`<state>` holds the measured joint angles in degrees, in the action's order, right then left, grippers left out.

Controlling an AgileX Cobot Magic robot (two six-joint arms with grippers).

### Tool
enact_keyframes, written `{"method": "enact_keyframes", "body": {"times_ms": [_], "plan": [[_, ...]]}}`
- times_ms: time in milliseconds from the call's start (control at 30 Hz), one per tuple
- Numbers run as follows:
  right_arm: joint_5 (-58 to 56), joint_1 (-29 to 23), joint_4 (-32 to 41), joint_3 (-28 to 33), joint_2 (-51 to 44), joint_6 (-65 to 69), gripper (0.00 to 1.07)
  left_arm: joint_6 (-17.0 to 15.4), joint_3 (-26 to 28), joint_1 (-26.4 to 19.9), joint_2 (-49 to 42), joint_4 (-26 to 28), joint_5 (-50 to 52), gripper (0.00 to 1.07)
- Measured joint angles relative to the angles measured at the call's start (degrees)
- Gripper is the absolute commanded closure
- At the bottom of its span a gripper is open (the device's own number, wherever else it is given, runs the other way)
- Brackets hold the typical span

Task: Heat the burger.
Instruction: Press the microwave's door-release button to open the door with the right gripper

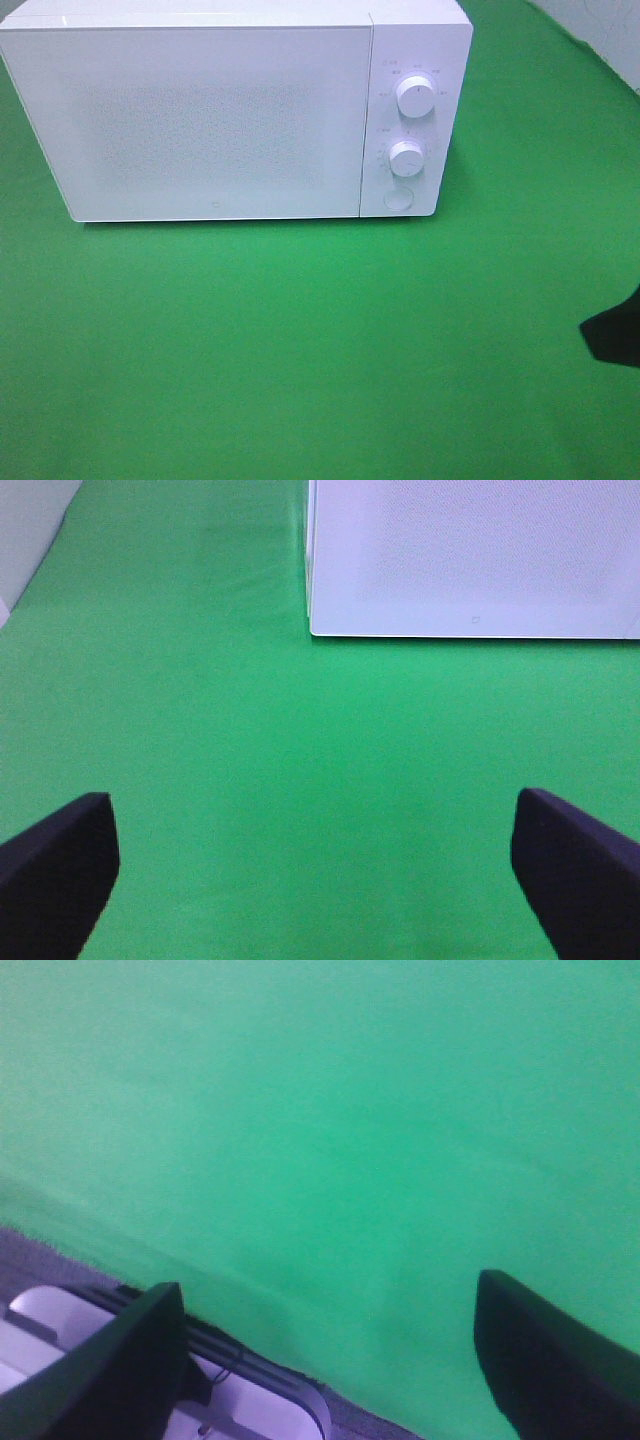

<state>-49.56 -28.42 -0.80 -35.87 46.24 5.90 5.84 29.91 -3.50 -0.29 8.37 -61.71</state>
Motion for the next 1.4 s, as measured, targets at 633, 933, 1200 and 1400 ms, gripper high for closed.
{"method": "enact_keyframes", "body": {"times_ms": [633,933,1200,1400], "plan": [[-4.1,19.8,-0.3,6.7,-32.4,-1.1,0.31,0.0,0.0,0.0,0.0,0.0,0.0,0.04],[-5.1,19.9,-0.3,7.6,-44.8,-1.4,0.31,0.0,0.0,0.0,0.0,0.0,0.0,0.04],[-5.2,19.9,-0.3,7.6,-46.5,-1.4,0.31,0.0,0.0,0.0,0.0,0.0,0.0,0.04],[-5.2,19.9,-0.3,7.6,-46.5,-1.5,0.31,0.0,0.0,0.0,0.0,0.0,0.0,0.04]]}}
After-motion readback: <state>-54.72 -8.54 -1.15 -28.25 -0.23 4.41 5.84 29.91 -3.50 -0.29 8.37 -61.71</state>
